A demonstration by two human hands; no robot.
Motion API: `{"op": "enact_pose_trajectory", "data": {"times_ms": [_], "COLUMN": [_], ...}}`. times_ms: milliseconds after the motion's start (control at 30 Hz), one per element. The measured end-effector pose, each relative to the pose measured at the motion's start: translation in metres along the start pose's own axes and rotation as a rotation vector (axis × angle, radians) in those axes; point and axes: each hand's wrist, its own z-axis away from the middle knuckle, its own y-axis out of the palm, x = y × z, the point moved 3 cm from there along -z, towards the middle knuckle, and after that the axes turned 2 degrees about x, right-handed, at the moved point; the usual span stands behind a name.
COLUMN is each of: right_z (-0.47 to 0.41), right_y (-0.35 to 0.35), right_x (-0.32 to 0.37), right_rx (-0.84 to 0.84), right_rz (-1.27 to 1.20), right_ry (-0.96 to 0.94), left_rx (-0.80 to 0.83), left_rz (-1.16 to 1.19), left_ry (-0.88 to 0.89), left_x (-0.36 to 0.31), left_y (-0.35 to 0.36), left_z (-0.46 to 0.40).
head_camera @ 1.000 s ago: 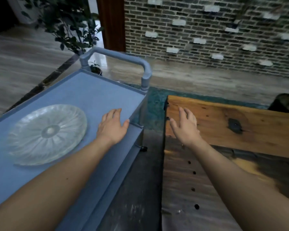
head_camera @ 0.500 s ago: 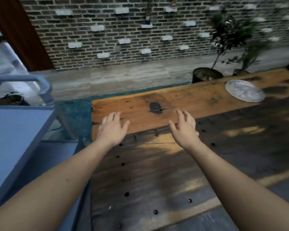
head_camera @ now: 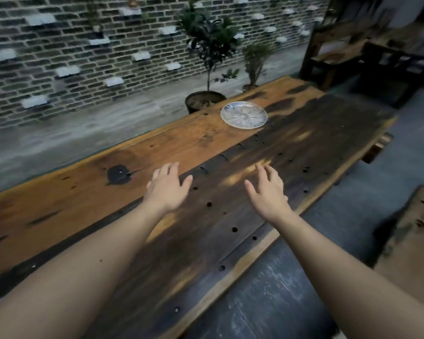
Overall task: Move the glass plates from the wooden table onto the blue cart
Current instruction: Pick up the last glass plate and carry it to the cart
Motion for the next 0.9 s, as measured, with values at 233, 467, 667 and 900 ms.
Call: {"op": "enact_pose_trajectory", "data": {"times_ms": [233,467,667,900], "right_z": [-0.034,-0.093,-0.173,-0.252], "right_y": [-0.048,-0.067,-0.076,-0.094], "right_x": [-0.067,-0.115,-0.145,-0.157], "right_rx": [-0.086,-0.101,-0.068,-0.012], "right_rz": [0.006,0.024,0.023,0.009], "right_ry": [0.104,0.162,0.159,0.145], "left_rx": [0.055,0.100,0.149,0.161], "left_rz": [0.005,0.032,0.122,0.193], "left_ry": [0.129,0.146,0.067,-0.025], "left_x": [-0.091,-0.145,-0.168,-0.187], "left_y": [0.037,0.074,0.105,0.116], "left_z": [-0.057,-0.123,-0.196,-0.254]}}
